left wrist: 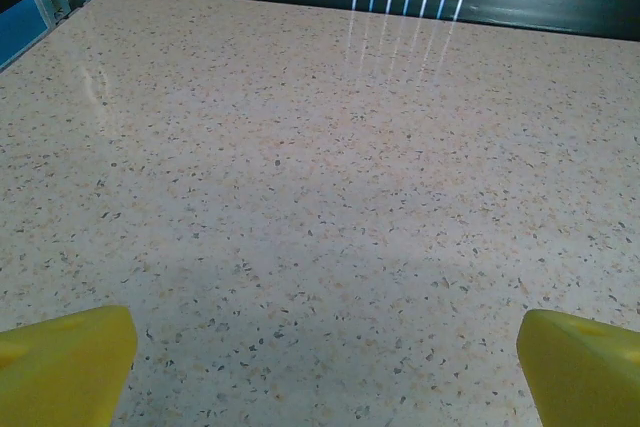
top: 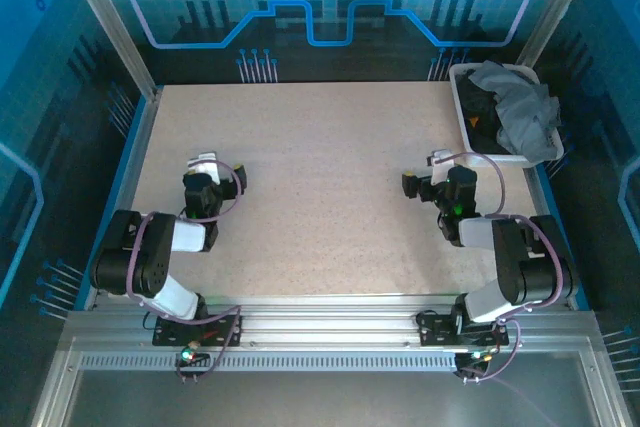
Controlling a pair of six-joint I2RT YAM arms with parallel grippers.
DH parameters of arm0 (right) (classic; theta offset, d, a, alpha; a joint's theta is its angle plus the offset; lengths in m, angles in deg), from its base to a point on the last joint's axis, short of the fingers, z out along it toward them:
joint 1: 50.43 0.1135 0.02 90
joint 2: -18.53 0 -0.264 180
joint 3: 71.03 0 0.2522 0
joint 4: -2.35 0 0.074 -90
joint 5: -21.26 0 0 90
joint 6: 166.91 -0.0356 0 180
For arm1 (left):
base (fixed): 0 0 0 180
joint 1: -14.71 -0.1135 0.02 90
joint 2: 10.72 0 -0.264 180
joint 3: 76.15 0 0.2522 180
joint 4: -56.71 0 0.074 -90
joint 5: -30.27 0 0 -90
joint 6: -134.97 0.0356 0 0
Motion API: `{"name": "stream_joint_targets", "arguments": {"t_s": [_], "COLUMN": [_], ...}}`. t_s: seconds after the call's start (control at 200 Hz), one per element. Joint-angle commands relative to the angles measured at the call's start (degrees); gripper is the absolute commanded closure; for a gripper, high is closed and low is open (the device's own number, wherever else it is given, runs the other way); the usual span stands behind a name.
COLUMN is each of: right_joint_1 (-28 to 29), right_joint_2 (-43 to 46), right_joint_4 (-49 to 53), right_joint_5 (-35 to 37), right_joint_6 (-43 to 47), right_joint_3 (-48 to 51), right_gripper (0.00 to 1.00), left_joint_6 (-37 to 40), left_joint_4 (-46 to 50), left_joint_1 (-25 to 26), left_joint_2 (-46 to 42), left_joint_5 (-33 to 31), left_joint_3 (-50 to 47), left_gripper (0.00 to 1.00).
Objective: Fold and stack the t-shirts
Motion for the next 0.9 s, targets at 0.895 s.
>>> {"name": "stream_joint_targets", "arguments": {"t_s": [0.895], "right_joint_1": [9.91], "right_joint_2": [20.65], "right_joint_4": [15.64], "right_joint_5": [24.03], "right_joint_6": [-0.13], "right_joint_3": [-8.58], "right_gripper": [0.0], "left_joint_6": [9.73], "left_joint_4": [9.37], "left_joint_1": [13.15], "left_joint_2": [-17.49], "left_joint_5": [-18.19], "left_joint_3": [2.6], "left_gripper": [0.01]}}
